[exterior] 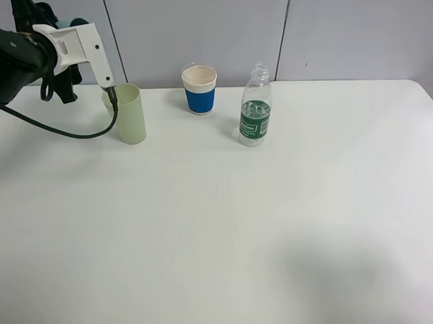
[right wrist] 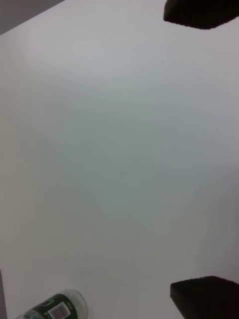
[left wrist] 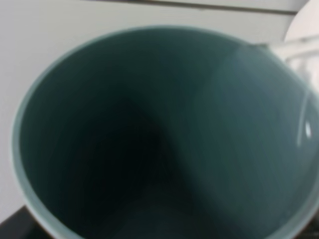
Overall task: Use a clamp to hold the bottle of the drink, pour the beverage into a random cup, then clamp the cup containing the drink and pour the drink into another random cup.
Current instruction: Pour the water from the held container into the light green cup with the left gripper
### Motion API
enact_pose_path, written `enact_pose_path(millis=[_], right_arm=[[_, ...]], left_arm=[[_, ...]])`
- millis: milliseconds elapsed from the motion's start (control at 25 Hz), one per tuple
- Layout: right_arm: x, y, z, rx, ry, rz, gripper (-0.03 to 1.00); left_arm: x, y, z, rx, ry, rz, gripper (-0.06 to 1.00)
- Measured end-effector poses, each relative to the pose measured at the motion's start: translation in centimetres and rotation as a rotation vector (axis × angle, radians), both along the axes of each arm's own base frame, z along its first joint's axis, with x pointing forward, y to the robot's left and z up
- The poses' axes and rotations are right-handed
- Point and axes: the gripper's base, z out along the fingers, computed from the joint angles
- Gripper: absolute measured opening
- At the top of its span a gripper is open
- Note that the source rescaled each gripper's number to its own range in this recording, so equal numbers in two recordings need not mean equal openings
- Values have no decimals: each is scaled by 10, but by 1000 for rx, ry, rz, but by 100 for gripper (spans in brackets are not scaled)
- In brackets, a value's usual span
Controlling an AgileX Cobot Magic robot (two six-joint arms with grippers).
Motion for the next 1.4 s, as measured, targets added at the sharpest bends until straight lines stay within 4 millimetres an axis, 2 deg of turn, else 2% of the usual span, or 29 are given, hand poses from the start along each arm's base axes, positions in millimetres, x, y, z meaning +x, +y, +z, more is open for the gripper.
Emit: enact_pose_path(millis=[720,1400], right_arm=[[0,0,0,0,0,0,100],[0,0,0,0,0,0,100]], left_arm=[[1,-2,1,75,0,-42,0],[3,-10,7,218,-37,-162,0]])
